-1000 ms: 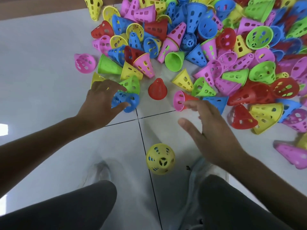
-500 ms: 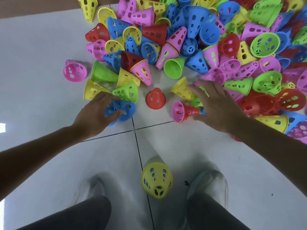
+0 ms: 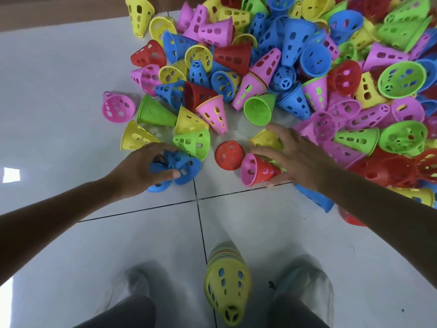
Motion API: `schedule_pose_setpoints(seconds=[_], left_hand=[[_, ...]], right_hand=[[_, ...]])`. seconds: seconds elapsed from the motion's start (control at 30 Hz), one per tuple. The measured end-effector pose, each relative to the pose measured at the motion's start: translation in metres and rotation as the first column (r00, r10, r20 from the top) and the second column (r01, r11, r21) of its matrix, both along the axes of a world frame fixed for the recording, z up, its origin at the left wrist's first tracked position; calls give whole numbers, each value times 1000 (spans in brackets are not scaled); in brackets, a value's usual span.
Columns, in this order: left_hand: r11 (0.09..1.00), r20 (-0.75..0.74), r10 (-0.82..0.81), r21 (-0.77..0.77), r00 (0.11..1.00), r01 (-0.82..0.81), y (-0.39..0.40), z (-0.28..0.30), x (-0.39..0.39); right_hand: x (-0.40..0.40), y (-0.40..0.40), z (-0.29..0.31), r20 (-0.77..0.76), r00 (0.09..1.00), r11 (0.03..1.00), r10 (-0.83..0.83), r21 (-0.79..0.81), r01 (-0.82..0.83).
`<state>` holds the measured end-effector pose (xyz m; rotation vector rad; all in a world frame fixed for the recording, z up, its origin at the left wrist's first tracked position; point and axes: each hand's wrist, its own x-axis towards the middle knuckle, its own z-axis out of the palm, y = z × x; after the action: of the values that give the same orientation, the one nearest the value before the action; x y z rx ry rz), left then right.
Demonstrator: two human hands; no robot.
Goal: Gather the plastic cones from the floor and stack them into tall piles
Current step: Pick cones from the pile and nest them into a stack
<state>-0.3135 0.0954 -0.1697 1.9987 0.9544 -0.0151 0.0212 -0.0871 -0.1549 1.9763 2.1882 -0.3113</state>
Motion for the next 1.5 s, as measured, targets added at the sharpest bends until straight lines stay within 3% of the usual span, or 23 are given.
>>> schedule_pose_setpoints(seconds=[0.17,0.37,0.6,0.73,0.83,1.07,1.27,1.5], left_hand=[[993,-33,-82,-94,996,78,7,6,8],[982,-95,-186,-36,978,183,8,0,6],[968,-103,-251,-18,962,251,2,2,2],[905,-168,-383,125,908,406,4,4,0],[791,-248,-464,316,851,523,1,1,0],[657,-305,-461,514,833,552,-7,-4,-2],[764,-255,-359,472,898,440,-15,5,0],[960,-83,-135,237,987,151,-52,48,-3]], right_hand=[[0,7,3,38,998,999,42,9,-42],[-10,10,-1,87,983,987,160,5,-161],[-18,8,-9,-34,999,999,25,21,-24],[-21,-1,-4,-180,983,996,-44,62,56],[-25,-6,-1,-234,970,993,-60,81,81],[-42,-25,-8,-314,927,965,-208,88,246],[-58,-40,4,-501,799,888,-332,119,444],[-91,-58,35,-753,500,776,-428,-22,631]])
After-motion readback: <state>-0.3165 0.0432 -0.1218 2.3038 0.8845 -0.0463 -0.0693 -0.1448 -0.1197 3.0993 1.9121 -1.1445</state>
